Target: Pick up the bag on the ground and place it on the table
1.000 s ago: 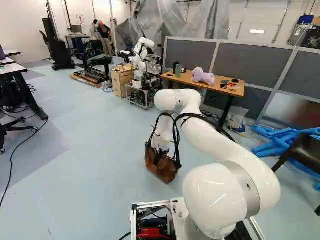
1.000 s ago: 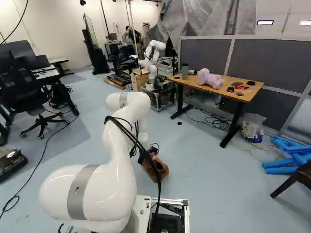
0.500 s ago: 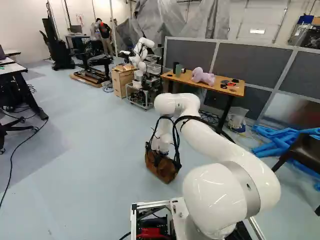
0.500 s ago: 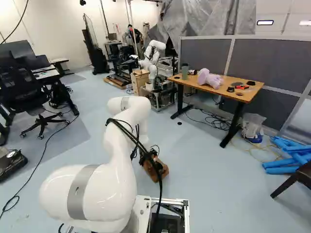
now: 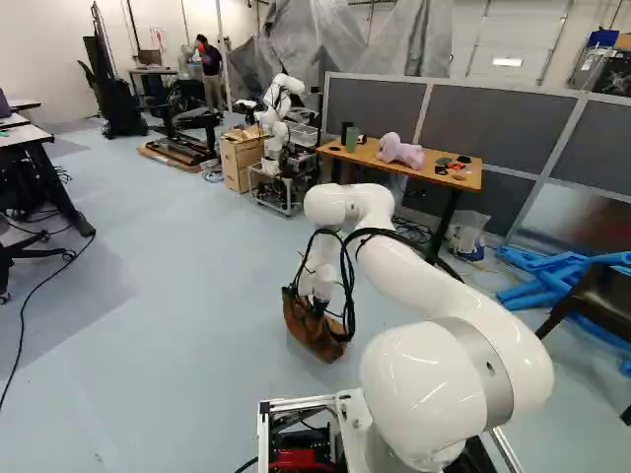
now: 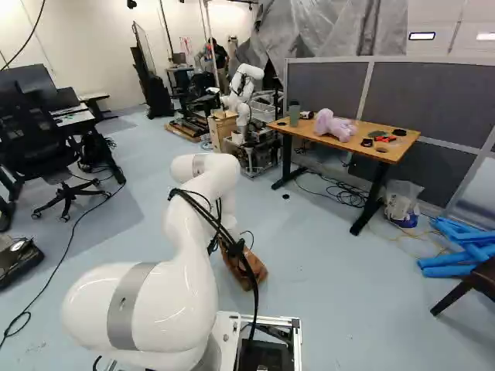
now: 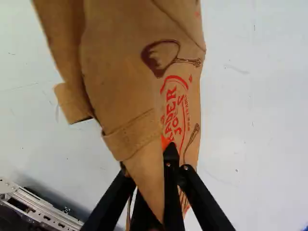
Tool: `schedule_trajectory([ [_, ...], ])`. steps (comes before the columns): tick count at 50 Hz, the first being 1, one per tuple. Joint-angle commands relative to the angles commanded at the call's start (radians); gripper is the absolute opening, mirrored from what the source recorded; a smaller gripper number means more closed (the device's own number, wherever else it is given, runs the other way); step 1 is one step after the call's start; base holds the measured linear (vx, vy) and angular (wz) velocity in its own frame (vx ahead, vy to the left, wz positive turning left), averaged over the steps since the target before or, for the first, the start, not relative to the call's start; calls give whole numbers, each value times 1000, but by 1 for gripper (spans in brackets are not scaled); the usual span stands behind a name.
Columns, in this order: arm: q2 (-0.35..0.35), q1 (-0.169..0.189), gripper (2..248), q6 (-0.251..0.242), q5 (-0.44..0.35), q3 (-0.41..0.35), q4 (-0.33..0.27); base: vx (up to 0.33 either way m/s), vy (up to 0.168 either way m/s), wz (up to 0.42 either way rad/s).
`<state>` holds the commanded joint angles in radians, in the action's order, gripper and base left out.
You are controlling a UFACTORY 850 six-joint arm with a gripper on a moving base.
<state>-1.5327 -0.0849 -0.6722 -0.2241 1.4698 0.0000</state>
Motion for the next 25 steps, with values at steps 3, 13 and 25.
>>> schedule_trajectory([
  [3,2,0,22,0,0,-2,0,0,0,0],
  [13,32,0,22,0,0,-30,0,0,0,0],
  [25,77,0,22,0,0,-73,0,0,0,0],
])
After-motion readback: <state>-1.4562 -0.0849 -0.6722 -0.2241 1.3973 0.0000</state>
